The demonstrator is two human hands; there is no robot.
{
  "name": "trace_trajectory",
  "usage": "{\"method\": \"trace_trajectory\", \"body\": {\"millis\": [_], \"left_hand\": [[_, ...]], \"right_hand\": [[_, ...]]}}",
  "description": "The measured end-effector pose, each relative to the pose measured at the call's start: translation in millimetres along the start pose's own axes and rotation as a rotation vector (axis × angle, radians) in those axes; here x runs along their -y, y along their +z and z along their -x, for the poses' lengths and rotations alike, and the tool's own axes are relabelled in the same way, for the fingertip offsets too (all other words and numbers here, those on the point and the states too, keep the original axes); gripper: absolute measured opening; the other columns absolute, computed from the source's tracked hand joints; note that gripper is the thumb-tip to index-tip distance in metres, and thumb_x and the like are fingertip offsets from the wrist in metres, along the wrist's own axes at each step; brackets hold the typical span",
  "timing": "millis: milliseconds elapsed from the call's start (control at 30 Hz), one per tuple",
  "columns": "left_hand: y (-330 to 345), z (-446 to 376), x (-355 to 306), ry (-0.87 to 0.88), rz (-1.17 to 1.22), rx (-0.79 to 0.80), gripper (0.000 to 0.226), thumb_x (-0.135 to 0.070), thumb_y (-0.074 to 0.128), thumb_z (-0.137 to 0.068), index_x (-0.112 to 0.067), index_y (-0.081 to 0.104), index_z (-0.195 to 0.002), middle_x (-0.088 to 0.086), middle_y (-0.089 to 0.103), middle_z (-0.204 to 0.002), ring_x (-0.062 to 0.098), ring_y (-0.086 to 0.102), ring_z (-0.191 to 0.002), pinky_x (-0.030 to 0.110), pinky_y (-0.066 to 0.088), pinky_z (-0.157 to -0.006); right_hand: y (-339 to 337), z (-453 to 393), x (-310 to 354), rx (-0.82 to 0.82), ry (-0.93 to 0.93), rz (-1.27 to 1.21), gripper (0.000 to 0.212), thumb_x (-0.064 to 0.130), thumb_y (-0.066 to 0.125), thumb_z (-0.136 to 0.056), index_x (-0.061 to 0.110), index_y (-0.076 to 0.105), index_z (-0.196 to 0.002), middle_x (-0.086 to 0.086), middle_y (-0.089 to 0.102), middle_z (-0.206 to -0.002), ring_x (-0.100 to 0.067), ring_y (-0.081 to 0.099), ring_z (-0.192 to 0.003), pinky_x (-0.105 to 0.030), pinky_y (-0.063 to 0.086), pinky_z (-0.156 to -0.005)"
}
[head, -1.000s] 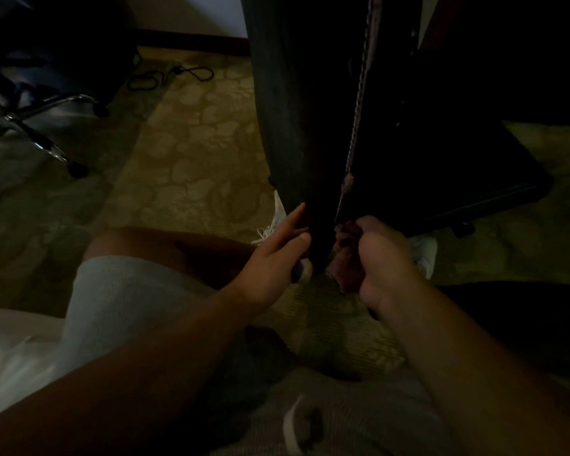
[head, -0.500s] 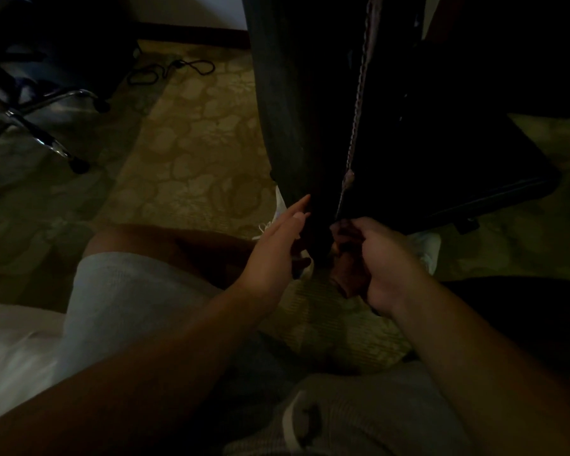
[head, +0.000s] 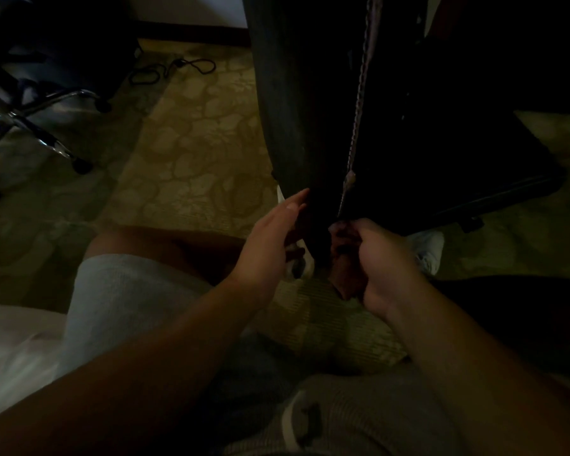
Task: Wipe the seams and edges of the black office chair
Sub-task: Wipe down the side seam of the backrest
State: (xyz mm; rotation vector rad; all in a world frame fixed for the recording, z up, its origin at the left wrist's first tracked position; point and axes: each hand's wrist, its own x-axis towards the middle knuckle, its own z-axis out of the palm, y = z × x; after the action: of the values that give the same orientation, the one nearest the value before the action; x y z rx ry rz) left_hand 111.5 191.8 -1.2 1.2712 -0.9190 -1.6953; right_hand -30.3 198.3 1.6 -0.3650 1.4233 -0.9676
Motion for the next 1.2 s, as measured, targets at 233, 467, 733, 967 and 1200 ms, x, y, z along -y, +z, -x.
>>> {"method": "trace_trajectory", "body": {"millis": [233,467,733,967,1200], "left_hand": [[3.7,-4.2,-11.4,0.042,0.017,-0.029,0.031,-0.032,0.035,-0.107,-0.039,0.059,-0.125,-0.021,0.072,-0.111,0.011,0.068,-0.111,0.028,0.054,-0.082],[1.8,-3.4,-4.0,0.003,0.021,-0.034,0.032,-0.032,0.036,-0.107,-0.038,0.059,-0.129,-0.013,0.067,-0.127,0.013,0.064,-0.12,0.031,0.052,-0.087],[2.4,2.0,-8.5,-0.019,0.024,-0.015,0.031,-0.033,0.037,-0.106,-0.039,0.06,-0.126,-0.011,0.066,-0.125,0.019,0.063,-0.121,0.033,0.052,-0.088],[4.5,4.5,-13.9,-0.021,0.073,-0.002,0.032,-0.034,0.038,-0.104,-0.033,0.061,-0.126,-0.014,0.074,-0.114,0.018,0.068,-0.115,0.028,0.056,-0.082],[6.0,5.7,-16.8,0.038,0.099,0.025,0.042,-0.047,0.047,-0.084,-0.038,0.063,-0.121,-0.016,0.074,-0.114,0.018,0.067,-0.116,0.027,0.056,-0.081]], "right_hand": [[-6.2,2.4,8.9,0.046,0.029,-0.073,0.021,0.03,0.054,-0.097,0.016,0.068,-0.091,0.003,0.066,-0.069,-0.009,0.061,-0.053,-0.026,0.046,-0.047],[-4.7,3.7,13.4,0.066,0.088,-0.095,0.023,0.028,0.055,-0.096,0.014,0.069,-0.085,0.001,0.064,-0.066,-0.01,0.06,-0.05,-0.021,0.045,-0.041],[1.8,9.3,8.6,-0.008,0.052,-0.082,0.026,0.034,0.053,-0.097,0.016,0.07,-0.09,0.001,0.065,-0.073,-0.014,0.059,-0.063,-0.029,0.043,-0.052],[1.5,11.6,13.5,0.016,0.063,-0.096,0.023,0.031,0.054,-0.096,0.015,0.069,-0.089,0.003,0.062,-0.064,-0.01,0.058,-0.051,-0.024,0.044,-0.043],[-1.2,12.9,22.5,-0.012,0.07,-0.195,0.026,0.025,0.055,-0.096,0.012,0.066,-0.076,0.0,0.058,-0.059,-0.011,0.053,-0.048,-0.024,0.042,-0.043]]}}
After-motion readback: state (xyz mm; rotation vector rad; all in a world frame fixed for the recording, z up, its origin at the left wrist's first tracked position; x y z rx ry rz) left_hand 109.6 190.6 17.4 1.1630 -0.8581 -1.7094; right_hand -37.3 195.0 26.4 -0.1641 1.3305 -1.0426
